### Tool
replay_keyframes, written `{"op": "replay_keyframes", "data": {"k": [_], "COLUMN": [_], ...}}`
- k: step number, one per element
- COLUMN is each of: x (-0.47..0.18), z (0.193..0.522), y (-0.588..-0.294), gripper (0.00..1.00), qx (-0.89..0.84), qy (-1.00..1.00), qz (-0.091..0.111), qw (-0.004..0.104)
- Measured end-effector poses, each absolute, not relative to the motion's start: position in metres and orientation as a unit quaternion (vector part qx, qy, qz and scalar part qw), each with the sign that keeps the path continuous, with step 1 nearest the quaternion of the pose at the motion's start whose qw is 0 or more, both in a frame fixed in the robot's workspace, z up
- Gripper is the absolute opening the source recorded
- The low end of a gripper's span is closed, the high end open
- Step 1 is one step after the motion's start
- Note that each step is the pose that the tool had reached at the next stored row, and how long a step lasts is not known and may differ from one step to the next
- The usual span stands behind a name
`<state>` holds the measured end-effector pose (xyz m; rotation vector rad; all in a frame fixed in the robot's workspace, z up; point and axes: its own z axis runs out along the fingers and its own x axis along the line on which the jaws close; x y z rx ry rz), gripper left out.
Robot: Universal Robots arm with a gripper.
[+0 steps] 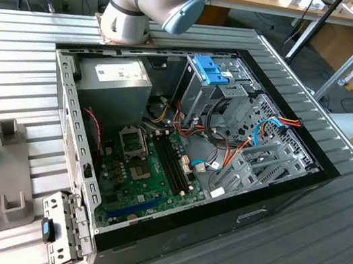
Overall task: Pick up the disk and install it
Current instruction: 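Reach for the disk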
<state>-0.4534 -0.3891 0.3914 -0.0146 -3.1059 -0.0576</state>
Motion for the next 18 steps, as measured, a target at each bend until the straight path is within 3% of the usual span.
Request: {"op": "replay_keyframes", "data": {"k": [18], "x": [-0.4589], "z": [0.3905], "y": [-0.3792], "gripper": [0.11], "qx": [-0.005], "qy": [-1.000], "qz": [-0.019], "qw": [0.017]}}
